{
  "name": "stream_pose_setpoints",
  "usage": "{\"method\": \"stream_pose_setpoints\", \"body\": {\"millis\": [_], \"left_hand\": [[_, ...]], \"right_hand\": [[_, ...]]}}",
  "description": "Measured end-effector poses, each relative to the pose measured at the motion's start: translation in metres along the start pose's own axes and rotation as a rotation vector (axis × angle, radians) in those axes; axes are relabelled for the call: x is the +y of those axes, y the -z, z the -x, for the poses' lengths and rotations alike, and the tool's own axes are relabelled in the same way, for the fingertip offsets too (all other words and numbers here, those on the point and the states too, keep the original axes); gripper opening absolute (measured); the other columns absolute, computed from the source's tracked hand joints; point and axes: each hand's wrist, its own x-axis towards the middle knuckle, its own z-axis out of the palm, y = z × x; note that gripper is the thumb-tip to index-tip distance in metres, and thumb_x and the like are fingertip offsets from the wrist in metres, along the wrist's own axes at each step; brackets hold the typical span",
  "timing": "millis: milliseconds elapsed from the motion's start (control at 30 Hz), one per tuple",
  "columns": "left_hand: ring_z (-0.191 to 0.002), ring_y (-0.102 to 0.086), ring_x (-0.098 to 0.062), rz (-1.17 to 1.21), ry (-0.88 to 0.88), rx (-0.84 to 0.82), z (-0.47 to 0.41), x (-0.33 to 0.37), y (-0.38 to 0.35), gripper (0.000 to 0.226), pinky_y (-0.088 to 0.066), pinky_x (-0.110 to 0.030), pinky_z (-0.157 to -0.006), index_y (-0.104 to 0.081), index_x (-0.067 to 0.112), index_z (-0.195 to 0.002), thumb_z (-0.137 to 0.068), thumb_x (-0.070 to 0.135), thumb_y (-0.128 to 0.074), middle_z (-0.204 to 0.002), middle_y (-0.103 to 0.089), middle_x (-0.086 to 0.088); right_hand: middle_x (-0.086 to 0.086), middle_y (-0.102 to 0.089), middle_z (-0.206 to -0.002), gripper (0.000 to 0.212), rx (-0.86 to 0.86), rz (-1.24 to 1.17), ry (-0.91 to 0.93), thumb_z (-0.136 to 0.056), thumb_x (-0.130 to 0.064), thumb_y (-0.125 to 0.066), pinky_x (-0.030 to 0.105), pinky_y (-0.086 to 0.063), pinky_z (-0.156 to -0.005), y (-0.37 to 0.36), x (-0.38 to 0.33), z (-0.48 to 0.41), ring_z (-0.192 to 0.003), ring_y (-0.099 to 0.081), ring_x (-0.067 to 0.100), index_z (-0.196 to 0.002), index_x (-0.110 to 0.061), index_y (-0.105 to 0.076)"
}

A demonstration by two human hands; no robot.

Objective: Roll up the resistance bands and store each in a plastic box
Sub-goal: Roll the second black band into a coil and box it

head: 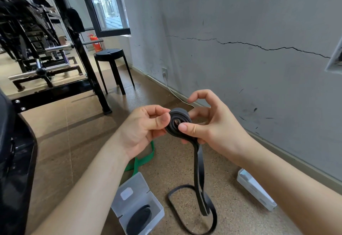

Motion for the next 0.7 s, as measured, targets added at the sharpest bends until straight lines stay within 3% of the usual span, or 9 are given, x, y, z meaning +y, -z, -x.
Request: {"method": "stream_pose_setpoints", "body": {"millis": [100,200,367,533,633,700], "left_hand": [[-0.071,-0.067,-0.011,-0.108,-0.027,0.046,0.004,0.003,-0.008,0.024,-0.053,-0.021,-0.059,-0.076,0.021,-0.076,-0.055,0.032,-0.078,-0.081,-0.073,-0.002],[-0.069,-0.064,-0.009,-0.211,-0.075,0.114,0.005,0.003,-0.013,0.025,-0.046,-0.018,-0.049,-0.075,0.022,-0.077,-0.055,0.033,-0.077,-0.079,-0.073,-0.001],[-0.077,-0.068,-0.012,-0.41,-0.1,0.1,0.009,0.01,-0.011,0.032,-0.051,-0.022,-0.058,-0.073,0.023,-0.088,-0.058,0.031,-0.077,-0.086,-0.076,-0.002],[-0.076,-0.072,-0.012,-0.498,-0.124,0.124,0.009,0.012,-0.012,0.028,-0.056,-0.02,-0.066,-0.072,0.021,-0.087,-0.065,0.005,-0.079,-0.08,-0.076,0.002],[-0.073,-0.071,-0.014,-0.444,-0.145,0.198,0.006,0.011,-0.013,0.027,-0.055,-0.021,-0.064,-0.073,0.018,-0.083,-0.066,-0.003,-0.076,-0.074,-0.075,0.0],[-0.071,-0.071,-0.014,-0.4,-0.138,0.211,0.005,0.012,-0.013,0.026,-0.054,-0.021,-0.063,-0.073,0.015,-0.083,-0.063,-0.003,-0.075,-0.073,-0.075,-0.001]], "right_hand": [[0.014,-0.07,-0.089,0.047,0.063,0.017,0.006,-0.075,-0.008,-0.08,0.025,-0.044,-0.046,0.002,0.001,-0.003,-0.068,-0.071,0.04,-0.106,-0.021,-0.047],[0.017,-0.069,-0.088,0.048,0.088,-0.02,0.01,-0.075,-0.003,-0.079,0.019,-0.045,-0.044,0.001,0.0,-0.002,-0.064,-0.071,0.037,-0.108,-0.014,-0.047],[0.017,-0.072,-0.09,0.05,0.08,0.079,0.032,-0.073,-0.008,-0.082,0.017,-0.047,-0.048,0.0,0.001,-0.002,-0.067,-0.072,0.029,-0.108,-0.017,-0.048],[0.009,-0.072,-0.085,0.053,0.067,0.059,-0.024,-0.073,-0.013,-0.081,0.018,-0.045,-0.046,0.001,0.001,-0.002,-0.058,-0.068,0.017,-0.114,-0.019,-0.048],[0.001,-0.07,-0.096,0.074,-0.022,0.125,-0.059,-0.063,-0.032,-0.085,0.023,-0.052,-0.06,0.001,0.005,-0.002,-0.077,-0.071,0.013,-0.125,-0.033,-0.045],[-0.005,-0.067,-0.104,0.084,-0.081,0.322,-0.003,-0.063,-0.027,-0.09,0.028,-0.055,-0.081,-0.004,0.01,0.0,-0.092,-0.067,0.008,-0.131,-0.037,-0.041]]}}
